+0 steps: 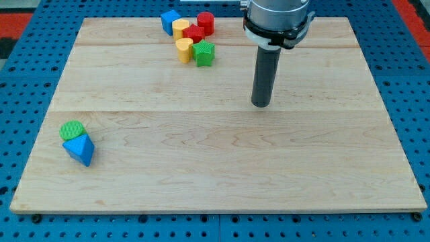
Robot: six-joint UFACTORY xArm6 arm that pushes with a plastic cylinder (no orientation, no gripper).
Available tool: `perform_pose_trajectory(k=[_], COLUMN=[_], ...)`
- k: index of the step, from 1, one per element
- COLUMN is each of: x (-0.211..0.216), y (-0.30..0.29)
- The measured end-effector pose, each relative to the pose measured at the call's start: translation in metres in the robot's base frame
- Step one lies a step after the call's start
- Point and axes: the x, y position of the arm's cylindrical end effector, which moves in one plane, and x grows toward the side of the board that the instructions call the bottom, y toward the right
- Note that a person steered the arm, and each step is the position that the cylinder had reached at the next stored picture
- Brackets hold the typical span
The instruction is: Push yellow heart along with red star and red circle a bit up
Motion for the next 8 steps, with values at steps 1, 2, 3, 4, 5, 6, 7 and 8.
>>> perform_pose_trajectory(k=[1, 2, 3, 4, 5, 6, 7, 8], x=[0.001, -0.001, -0.018, -0.044, -0.050, -0.054, -0.069, -0.090], y=[-0.019, -0.073, -0.133, -0.199, -0.203, -0.177, -0.170, -0.163])
